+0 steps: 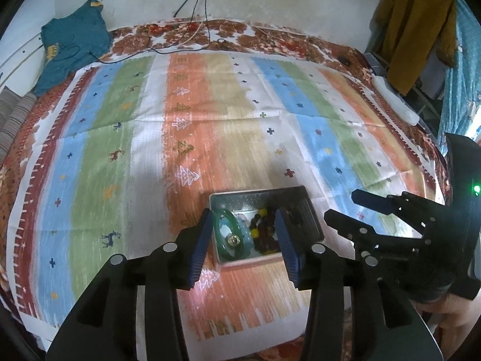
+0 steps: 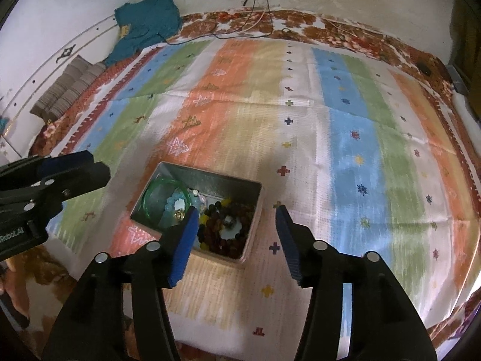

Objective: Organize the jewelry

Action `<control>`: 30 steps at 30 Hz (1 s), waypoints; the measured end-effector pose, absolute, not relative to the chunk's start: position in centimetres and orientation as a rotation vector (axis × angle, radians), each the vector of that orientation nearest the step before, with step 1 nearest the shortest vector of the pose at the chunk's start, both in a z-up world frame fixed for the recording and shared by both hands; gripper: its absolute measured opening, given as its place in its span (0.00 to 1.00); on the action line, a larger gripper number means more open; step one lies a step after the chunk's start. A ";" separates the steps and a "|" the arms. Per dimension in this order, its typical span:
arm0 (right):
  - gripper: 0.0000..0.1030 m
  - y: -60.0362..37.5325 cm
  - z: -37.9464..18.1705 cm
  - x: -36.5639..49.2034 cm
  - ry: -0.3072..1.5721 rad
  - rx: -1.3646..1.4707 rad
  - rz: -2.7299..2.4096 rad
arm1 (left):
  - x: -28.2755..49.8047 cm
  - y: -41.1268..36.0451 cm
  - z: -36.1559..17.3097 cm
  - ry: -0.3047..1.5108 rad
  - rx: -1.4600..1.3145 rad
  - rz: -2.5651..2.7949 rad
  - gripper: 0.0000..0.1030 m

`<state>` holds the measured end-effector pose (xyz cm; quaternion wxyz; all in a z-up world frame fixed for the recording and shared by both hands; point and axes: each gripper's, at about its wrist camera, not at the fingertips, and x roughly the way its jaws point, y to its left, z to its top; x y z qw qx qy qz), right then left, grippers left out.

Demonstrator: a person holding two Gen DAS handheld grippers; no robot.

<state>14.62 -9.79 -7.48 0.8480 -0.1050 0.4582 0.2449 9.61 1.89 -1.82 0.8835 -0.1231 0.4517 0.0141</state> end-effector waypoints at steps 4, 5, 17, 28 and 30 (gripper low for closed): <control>0.58 -10.5 -7.2 13.8 0.964 -0.207 0.519 | 8.2 1.6 -1.4 0.924 -0.260 0.016 0.50; 0.59 -10.6 -7.1 13.5 0.961 -0.206 0.521 | 7.7 1.7 -1.4 0.922 -0.266 0.014 0.57; 0.76 -11.4 -5.8 11.1 0.899 -0.210 0.522 | 5.4 1.8 -1.1 0.908 -0.311 -0.007 0.79; 0.92 -12.3 -4.6 8.8 0.852 -0.212 0.511 | 3.5 1.5 -1.1 0.898 -0.309 -0.010 0.94; 0.92 -12.4 -4.5 8.5 0.847 -0.212 0.512 | 3.4 1.3 -1.2 0.900 -0.298 -0.004 0.94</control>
